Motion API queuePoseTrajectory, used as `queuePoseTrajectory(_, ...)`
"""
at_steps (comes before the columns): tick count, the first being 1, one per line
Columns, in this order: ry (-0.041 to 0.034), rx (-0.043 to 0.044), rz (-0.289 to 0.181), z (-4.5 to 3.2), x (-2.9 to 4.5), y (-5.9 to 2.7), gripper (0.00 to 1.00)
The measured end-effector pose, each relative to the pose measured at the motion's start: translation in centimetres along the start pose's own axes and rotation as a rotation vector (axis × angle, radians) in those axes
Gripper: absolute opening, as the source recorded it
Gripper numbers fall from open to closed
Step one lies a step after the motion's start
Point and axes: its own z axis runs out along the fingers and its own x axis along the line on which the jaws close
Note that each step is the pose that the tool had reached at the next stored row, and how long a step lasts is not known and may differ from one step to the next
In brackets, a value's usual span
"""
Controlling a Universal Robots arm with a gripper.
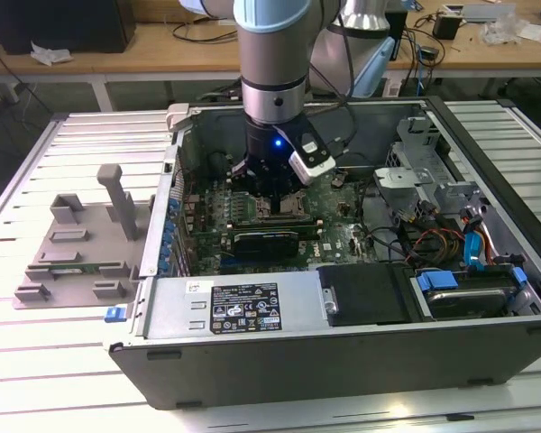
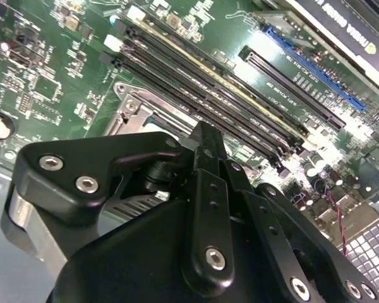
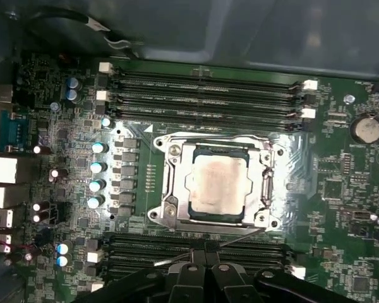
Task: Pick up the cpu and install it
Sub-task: 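Install the second cpu locking lever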
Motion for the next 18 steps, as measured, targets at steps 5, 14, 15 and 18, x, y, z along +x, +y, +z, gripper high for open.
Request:
queuePoseTrajectory(5, -0.0009, -0.0001, 0.0, 0.36, 1.11, -0.16, 0.11)
queuePoseTrajectory(14, -0.0037, -0.0007, 0.0, 1.02, 2.17, -0.74, 0.11)
queuePoseTrajectory(15, -0.0039, -0.0019, 0.0, 1.03, 2.19, -0.9, 0.11)
queuePoseTrajectory(18, -0.0117, -0.0121, 0.0, 1.15, 2.29, -0.93, 0.11)
